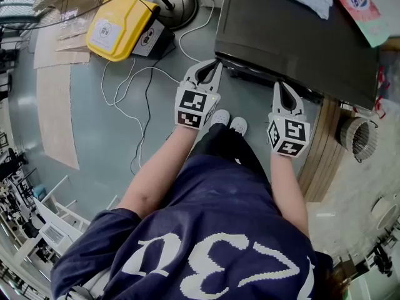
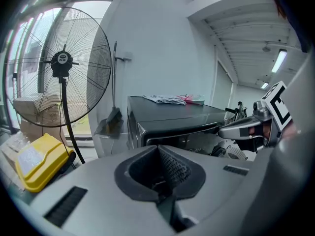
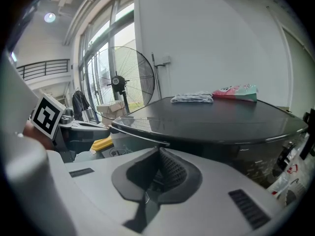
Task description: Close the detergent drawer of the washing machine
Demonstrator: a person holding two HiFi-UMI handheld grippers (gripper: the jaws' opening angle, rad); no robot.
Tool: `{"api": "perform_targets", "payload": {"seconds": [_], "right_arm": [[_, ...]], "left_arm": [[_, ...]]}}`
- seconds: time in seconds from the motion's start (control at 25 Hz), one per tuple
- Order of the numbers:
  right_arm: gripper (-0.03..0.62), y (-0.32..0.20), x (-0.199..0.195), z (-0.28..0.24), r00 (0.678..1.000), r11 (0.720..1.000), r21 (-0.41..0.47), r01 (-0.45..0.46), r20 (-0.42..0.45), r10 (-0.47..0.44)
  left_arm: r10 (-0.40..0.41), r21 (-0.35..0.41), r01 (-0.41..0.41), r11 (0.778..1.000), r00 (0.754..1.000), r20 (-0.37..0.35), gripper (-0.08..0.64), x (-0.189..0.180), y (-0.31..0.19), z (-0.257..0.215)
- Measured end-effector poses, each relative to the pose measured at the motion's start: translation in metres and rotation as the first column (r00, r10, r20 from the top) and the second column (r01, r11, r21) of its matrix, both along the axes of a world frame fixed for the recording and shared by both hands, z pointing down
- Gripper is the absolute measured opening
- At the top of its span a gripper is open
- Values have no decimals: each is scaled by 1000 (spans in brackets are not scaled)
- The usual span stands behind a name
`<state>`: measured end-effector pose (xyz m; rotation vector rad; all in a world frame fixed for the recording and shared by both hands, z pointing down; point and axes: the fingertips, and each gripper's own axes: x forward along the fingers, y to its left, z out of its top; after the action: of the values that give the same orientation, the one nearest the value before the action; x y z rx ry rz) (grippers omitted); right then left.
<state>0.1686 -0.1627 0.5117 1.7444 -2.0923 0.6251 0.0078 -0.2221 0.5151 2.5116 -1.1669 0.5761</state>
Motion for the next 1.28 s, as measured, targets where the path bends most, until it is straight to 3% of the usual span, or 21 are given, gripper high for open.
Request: {"api": "perform_targets", "payload": {"seconds": [0.28, 1.0, 1.28], "right_arm": [[15, 0, 1, 2, 1000, 1000, 11, -6, 10, 6], [15, -9, 1, 1, 1000, 1000, 19, -5, -19, 6], [17, -7, -2, -1, 999, 999, 17, 31, 11, -31]], "left_arm": [[3, 8, -3, 1000, 1000, 18, 20, 0, 0, 2], [-26, 7, 26, 1000, 999, -23, 20, 2, -11, 0], [-1, 29, 1, 1000, 1000, 10, 20, 2, -7, -2]]}}
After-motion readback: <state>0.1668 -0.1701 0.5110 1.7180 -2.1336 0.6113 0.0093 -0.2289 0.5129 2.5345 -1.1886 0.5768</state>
